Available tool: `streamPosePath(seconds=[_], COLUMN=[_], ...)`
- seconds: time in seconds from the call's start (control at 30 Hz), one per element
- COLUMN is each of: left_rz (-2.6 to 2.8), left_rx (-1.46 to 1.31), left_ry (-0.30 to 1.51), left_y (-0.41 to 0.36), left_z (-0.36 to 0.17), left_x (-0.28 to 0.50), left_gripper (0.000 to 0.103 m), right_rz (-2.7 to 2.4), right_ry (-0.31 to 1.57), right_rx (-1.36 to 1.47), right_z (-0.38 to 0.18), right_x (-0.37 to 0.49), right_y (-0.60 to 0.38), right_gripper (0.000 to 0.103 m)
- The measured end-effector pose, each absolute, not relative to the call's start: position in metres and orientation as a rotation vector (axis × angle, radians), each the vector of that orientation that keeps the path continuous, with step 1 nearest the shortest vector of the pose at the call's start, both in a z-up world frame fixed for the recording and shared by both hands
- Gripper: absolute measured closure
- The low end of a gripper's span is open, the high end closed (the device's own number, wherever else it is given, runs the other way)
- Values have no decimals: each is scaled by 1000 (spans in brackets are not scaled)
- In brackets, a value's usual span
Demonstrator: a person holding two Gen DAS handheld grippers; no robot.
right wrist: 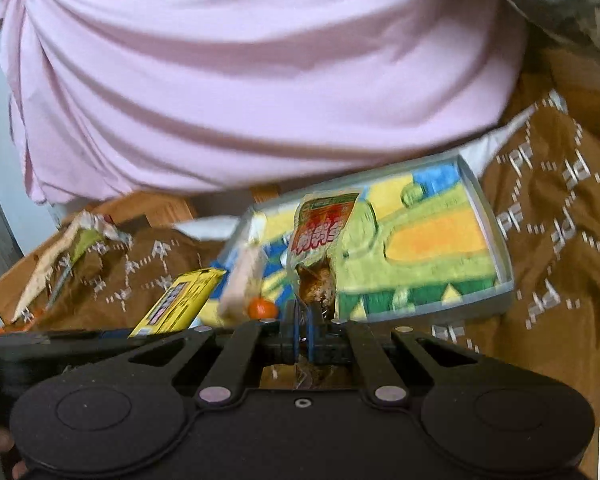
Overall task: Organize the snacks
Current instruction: 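Carry the wafer bar into the tray with left tool while right tool carries the quail-egg pack there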
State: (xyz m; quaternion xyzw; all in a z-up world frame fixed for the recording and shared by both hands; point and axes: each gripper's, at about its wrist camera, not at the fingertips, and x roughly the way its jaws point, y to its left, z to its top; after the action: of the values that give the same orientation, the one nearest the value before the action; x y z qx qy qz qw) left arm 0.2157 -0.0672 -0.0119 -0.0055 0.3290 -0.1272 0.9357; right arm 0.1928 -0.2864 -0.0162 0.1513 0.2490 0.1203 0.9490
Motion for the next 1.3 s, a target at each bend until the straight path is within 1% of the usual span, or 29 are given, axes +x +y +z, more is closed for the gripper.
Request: streamPosePath(seconds=[0.13,0.3,0.47,0.6,0.7,0.97,1.3], left_rz=[-259,-267,-279,-285,-288,-300,-302], left_rx=[-23,-64,-87,-106,-130,-86,-25], left_ry=[618,599,598,593,608,651,664], left_y=[-72,-83,-92,-97,-101,-115,-125], left_z=[-5,-7,-14,-24,-33,-65,-78], left_x=[242,278,303,320,326,337,339], left_gripper=[50,50,50,50,50,50,50], right_rz=[261,250,224,193,171,60,-66], right_ry=[449,416,447,491,487,539,639], right_rx=[287,326,360,365,381,430,417], right_z=[-8,-8,-19,-36,-42,-53,-68], right_x=[211,244,275,288,292,297,296], right_y=[-289,-296,-298,-299,-304,-328,-338], right_gripper=[100,100,100,100,100,95,90])
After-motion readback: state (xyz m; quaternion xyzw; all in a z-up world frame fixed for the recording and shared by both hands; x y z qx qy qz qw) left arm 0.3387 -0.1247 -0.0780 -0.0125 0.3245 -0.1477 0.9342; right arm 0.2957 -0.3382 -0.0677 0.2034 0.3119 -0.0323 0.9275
